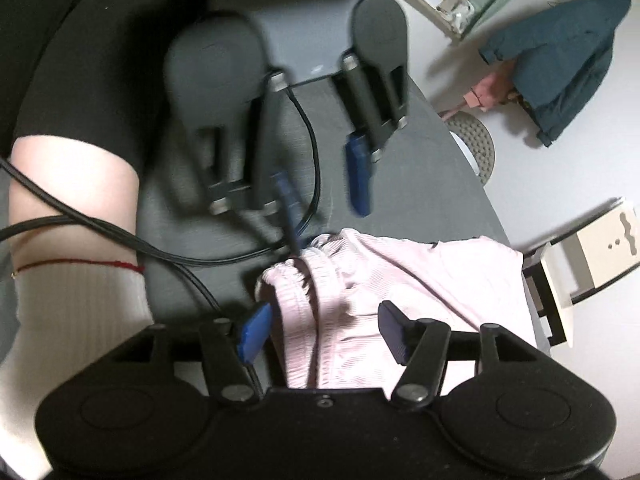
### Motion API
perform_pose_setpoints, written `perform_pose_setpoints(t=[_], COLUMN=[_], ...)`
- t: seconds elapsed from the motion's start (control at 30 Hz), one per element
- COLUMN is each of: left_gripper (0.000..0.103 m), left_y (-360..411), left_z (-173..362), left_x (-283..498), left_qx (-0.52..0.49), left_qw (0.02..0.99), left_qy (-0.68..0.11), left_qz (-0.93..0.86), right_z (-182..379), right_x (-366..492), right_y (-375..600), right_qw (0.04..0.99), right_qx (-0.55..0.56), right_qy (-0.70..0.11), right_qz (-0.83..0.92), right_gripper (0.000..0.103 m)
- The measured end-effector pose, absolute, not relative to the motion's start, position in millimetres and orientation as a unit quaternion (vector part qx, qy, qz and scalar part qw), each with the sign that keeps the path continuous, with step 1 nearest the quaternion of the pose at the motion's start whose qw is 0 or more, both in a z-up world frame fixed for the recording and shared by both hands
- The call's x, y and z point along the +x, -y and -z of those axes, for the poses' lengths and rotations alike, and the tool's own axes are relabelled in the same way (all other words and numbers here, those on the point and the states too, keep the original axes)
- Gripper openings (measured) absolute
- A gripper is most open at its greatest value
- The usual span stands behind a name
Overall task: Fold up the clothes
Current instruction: 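Grasp the ribbed waistband with the left gripper while the right gripper closes beside it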
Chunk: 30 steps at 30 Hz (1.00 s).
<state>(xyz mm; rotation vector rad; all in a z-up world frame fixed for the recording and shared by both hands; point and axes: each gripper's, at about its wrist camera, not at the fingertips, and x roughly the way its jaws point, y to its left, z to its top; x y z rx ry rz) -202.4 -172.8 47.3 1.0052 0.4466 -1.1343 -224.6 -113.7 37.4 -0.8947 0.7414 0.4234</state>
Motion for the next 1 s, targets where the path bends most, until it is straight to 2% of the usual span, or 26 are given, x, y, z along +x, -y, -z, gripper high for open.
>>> perform_pose_setpoints(t=[0.17,0.23,0.3,0.47,0.67,0.7,0.93,1.0], left_gripper=[0.049,0.037,0.034,0.021,0.016,0.000,0.000,0.000], left_y=[180.9,181.9,182.1,182.6,179.2,177.3,178.5,179.1], left_z=[-40.3,-40.7,-40.9,-39.9,-47.3,-50.1,-43.9,-42.0], left_x=[-209.3,-207.2,-206.4,-205.9,-205.0,-204.7,-205.9,-209.4], left_qx=[0.475,0.470,0.465,0.462,0.441,0.433,0.443,0.454], left_qw=[0.689,0.693,0.694,0.694,0.693,0.693,0.667,0.667], left_qy=[-0.201,-0.206,-0.209,-0.212,-0.223,-0.226,-0.260,-0.247], left_qz=[0.510,0.507,0.509,0.510,0.525,0.529,0.541,0.537], right_z=[-30.1,-29.6,-29.5,-29.9,-23.3,-23.9,-20.9,-21.6], right_x=[-221.9,-221.5,-221.4,-220.0,-214.1,-213.0,-204.8,-204.5], right_y=[107.8,105.7,104.1,106.9,108.1,108.2,109.4,109.0], right_qw=[0.821,0.825,0.829,0.838,0.850,0.854,0.865,0.865], right_qx=[-0.417,-0.413,-0.408,-0.394,-0.377,-0.372,-0.357,-0.357], right_qy=[-0.345,-0.344,-0.343,-0.344,-0.341,-0.339,-0.334,-0.335], right_qz=[-0.181,-0.176,-0.168,-0.153,-0.138,-0.133,-0.114,-0.112], right_gripper=[0.058,0.058,0.058,0.059,0.061,0.061,0.064,0.064])
